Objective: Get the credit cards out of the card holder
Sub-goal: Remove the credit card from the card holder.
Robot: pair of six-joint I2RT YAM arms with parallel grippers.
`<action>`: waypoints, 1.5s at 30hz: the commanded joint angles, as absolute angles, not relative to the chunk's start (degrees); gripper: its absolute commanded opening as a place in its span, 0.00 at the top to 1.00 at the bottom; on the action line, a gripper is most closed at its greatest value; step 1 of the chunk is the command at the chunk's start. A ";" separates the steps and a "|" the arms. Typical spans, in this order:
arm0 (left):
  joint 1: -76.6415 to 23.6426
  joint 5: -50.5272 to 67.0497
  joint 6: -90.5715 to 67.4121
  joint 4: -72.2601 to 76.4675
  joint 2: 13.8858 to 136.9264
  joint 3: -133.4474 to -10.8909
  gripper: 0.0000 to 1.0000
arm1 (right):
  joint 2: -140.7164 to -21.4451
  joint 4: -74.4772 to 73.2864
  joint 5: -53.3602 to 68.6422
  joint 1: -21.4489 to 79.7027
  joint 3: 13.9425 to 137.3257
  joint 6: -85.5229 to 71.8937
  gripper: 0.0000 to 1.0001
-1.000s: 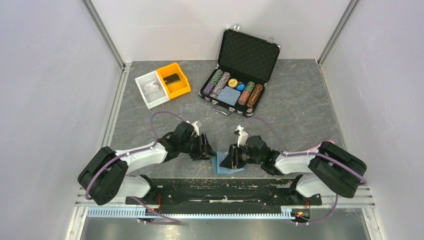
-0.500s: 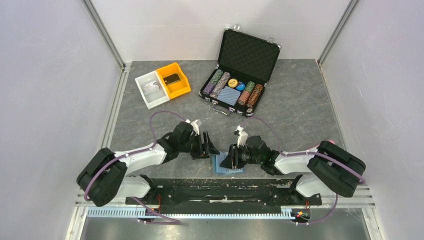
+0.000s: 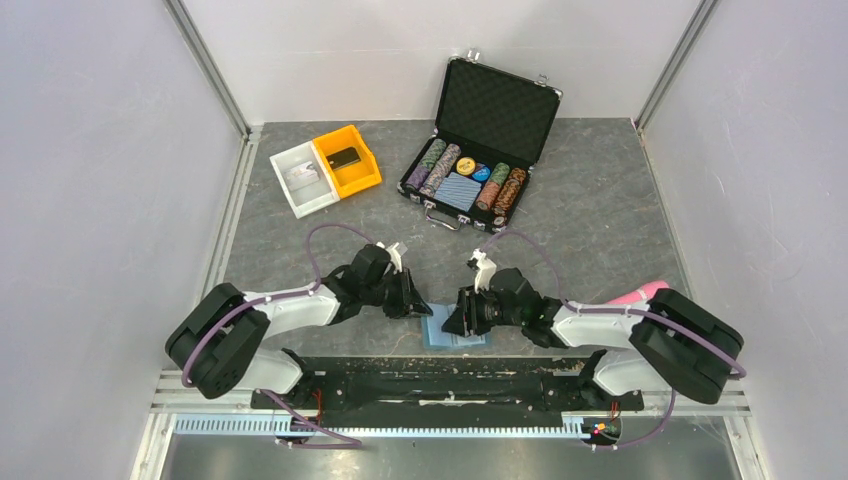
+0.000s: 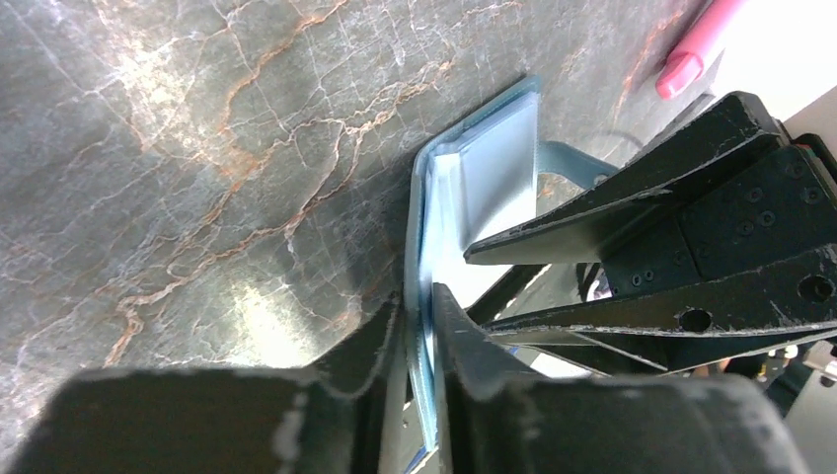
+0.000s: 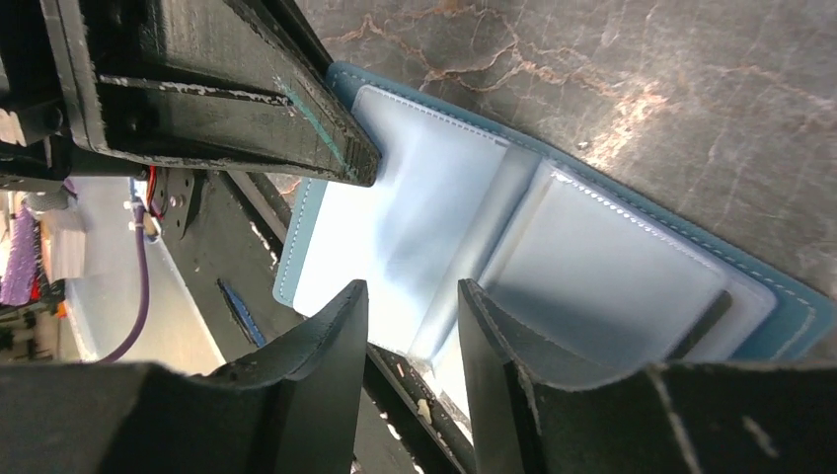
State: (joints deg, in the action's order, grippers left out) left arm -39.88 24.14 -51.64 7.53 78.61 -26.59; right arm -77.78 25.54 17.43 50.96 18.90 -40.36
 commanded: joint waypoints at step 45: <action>-39.92 21.53 -54.76 11.23 74.76 -23.49 0.98 | -69.82 6.26 8.47 45.92 23.23 -34.69 0.60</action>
State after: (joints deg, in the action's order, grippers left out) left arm -39.88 22.61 -53.45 9.15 75.35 -23.70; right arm -69.34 6.33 8.64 46.00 21.54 -33.67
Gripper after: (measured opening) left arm 0.048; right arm 0.404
